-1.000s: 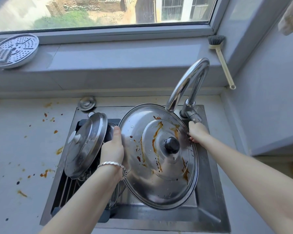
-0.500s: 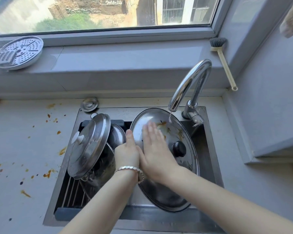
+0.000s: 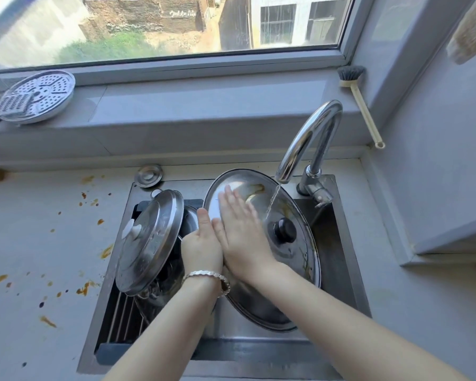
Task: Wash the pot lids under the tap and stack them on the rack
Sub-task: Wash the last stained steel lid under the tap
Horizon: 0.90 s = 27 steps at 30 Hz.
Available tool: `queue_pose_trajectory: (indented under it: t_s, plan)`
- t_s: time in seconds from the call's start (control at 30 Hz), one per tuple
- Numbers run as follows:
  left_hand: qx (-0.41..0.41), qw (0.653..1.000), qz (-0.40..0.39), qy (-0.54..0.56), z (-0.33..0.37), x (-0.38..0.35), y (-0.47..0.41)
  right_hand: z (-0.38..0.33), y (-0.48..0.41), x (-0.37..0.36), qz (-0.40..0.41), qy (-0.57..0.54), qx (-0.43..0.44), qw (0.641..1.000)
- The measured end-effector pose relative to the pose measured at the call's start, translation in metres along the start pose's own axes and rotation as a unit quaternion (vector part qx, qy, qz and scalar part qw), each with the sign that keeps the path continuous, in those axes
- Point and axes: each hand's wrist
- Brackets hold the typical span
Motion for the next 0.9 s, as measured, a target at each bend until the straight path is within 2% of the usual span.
queue_pose_trajectory:
  t_s: [0.03,0.07,0.17,0.2,0.23,0.37,0.4,0.5,0.57,0.63,0.73,0.83,0.9]
  plan:
    - [-0.005,1.0,-0.005,0.002,-0.001,0.001,0.0,0.005,0.001,0.0,0.0,0.014,0.021,1.0]
    - [-0.019,1.0,-0.014,-0.009,-0.003,0.002,0.001,0.013,-0.009,0.005,0.006,0.016,0.004,1.0]
    - [-0.064,0.996,-0.042,-0.043,-0.008,0.002,0.013,0.037,-0.049,0.032,0.019,-0.042,-0.197,0.979]
    - [-0.068,0.996,-0.047,-0.046,-0.01,0.0,0.016,0.04,-0.053,0.035,0.022,-0.055,-0.231,0.971]
    - [-0.066,0.995,-0.05,-0.046,-0.012,0.0,0.016,0.037,-0.048,0.032,0.021,-0.048,-0.228,0.972]
    - [-0.041,0.998,-0.051,-0.012,-0.012,-0.002,0.009,0.013,-0.003,0.009,0.007,0.022,-0.011,1.0]
    - [-0.044,0.998,-0.052,-0.013,-0.012,0.0,0.009,0.021,-0.008,0.008,0.019,0.022,-0.003,1.0]
    - [-0.06,0.997,-0.043,-0.037,-0.013,0.008,0.014,0.058,-0.047,0.022,0.029,-0.072,-0.167,0.983]
    - [-0.058,0.996,-0.039,-0.046,-0.014,0.013,0.016,0.082,-0.058,0.027,0.008,-0.098,-0.22,0.971]
    - [-0.057,0.997,-0.029,-0.052,-0.014,0.017,0.012,0.105,-0.061,0.031,0.047,-0.086,-0.26,0.961]
    - [-0.056,0.997,-0.018,-0.059,-0.011,0.018,0.006,0.131,-0.063,0.045,0.109,-0.199,-0.385,0.895]
    - [-0.051,0.996,-0.01,-0.067,-0.009,0.016,0.003,0.141,-0.075,0.058,0.117,-0.264,-0.406,0.867]
    - [-0.044,0.996,-0.01,-0.071,-0.009,0.016,0.002,0.142,-0.078,0.067,0.1,-0.268,-0.429,0.857]
Point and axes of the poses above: each hand's wrist, its own y-axis away from the middle knuckle, its own x-axis out of the back of the hand, z = x × y, and after that the axes turned 7 degrees about -x, right-handed
